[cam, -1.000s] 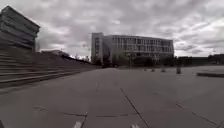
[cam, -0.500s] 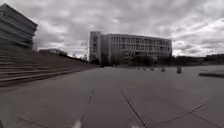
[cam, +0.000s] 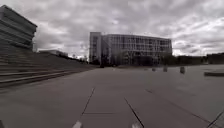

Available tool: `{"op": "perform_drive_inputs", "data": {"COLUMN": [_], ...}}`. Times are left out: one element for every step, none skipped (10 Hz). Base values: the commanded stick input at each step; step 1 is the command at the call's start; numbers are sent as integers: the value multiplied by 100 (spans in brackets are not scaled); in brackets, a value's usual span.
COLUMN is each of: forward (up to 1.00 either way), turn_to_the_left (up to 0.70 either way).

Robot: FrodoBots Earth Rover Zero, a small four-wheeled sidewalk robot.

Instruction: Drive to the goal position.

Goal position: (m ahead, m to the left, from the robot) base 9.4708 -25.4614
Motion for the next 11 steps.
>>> {"op": "perform_drive_inputs", "data": {"forward": [70, 70, 70, 70, 70, 70, 70, 70, 70, 70, 70], "turn_to_the_left": [-30, -9, 0, -7, -18, -20, 0, -15, -28, -31, -31]}}
